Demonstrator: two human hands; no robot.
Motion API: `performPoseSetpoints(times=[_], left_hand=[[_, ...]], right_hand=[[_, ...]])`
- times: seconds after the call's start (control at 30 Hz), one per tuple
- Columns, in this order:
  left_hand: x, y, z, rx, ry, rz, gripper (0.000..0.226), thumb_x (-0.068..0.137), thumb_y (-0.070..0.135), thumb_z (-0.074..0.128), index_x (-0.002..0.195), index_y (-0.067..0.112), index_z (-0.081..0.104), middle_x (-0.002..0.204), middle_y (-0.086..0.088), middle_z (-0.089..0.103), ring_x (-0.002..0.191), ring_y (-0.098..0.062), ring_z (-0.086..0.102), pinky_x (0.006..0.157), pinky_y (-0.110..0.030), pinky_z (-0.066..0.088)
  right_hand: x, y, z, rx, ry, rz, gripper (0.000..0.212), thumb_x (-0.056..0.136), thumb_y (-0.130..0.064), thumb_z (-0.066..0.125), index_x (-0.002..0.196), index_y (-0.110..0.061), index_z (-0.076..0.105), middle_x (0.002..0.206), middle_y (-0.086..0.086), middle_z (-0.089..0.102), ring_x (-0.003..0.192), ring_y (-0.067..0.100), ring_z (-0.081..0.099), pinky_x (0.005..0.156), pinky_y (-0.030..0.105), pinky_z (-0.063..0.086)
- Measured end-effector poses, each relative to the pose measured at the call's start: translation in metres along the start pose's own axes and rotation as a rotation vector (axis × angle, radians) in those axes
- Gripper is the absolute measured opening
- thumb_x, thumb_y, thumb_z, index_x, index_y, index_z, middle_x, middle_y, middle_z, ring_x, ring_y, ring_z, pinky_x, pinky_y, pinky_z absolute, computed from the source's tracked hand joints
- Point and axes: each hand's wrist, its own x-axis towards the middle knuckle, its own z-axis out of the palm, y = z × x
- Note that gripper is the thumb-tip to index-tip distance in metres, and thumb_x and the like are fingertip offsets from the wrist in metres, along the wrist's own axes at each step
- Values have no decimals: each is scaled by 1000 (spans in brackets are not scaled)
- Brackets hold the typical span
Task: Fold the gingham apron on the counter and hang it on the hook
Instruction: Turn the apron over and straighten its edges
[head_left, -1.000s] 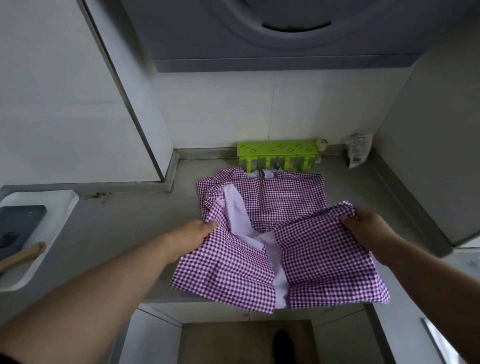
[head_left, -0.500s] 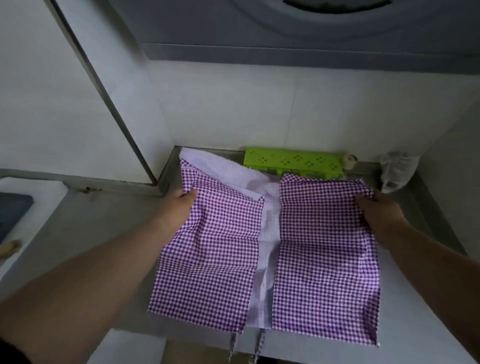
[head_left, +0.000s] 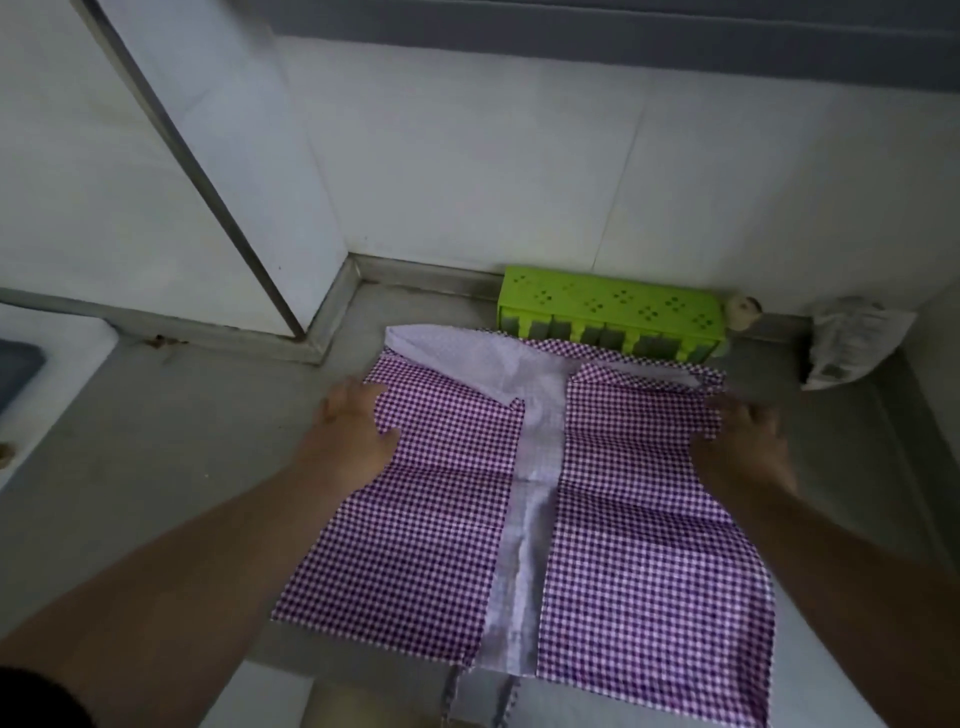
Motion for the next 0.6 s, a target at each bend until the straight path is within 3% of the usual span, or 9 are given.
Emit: performPoseSetpoints(times=[0.1, 0.23, 0.3, 0.4, 0.47, 0.6], left_hand=[[-18, -6, 13, 298, -60, 303, 63, 97, 51, 63, 155, 32, 44, 173, -1, 16, 155, -27, 26, 123, -46, 34], [-31, -18, 38, 359, -252, 273, 83, 94, 68, 57, 164, 39, 22, 176, 0, -2, 161, -30, 7, 129, -51, 23], [-36, -24, 49, 398, -338, 204, 97, 90, 77, 54, 166, 41, 4, 176, -1, -13, 162, -32, 0, 128, -55, 21], [-39, -31, 59, 428, -397, 92, 104, 90, 83, 44, 165, 39, -13, 174, -5, -23, 162, -34, -8, 129, -58, 17], [-41, -29, 61, 441, -355, 74, 100, 93, 82, 36, 165, 36, -15, 173, -7, -24, 162, -33, -10, 130, -56, 12], [-55, -12, 66, 500, -129, 388, 84, 102, 68, 33, 168, 31, -3, 175, -10, -16, 163, -31, -6, 131, -49, 4]], right_hand=[[-21, 10, 24, -205, -150, -297, 57, 84, -52, 58, 137, -31, 57, 146, 6, 46, 135, 34, 45, 113, 48, 40], [-51, 11, 61, -461, -395, -384, 93, 82, -82, 44, 159, -33, 26, 168, 2, 21, 153, 29, 23, 123, 48, 22], [-63, 13, 71, -514, -333, -388, 100, 80, -84, 39, 161, -29, 22, 169, 4, 20, 154, 29, 21, 124, 50, 18], [-80, 11, 67, -436, -82, -392, 79, 86, -72, 41, 148, -22, 47, 151, 8, 47, 137, 32, 45, 115, 52, 35], [-96, 11, 64, -378, 41, -407, 65, 90, -64, 39, 134, -21, 59, 137, 8, 57, 123, 33, 54, 107, 51, 43], [-124, 21, 63, -426, 18, -352, 61, 98, -65, 25, 139, -29, 53, 146, 2, 53, 133, 28, 48, 116, 52, 32]])
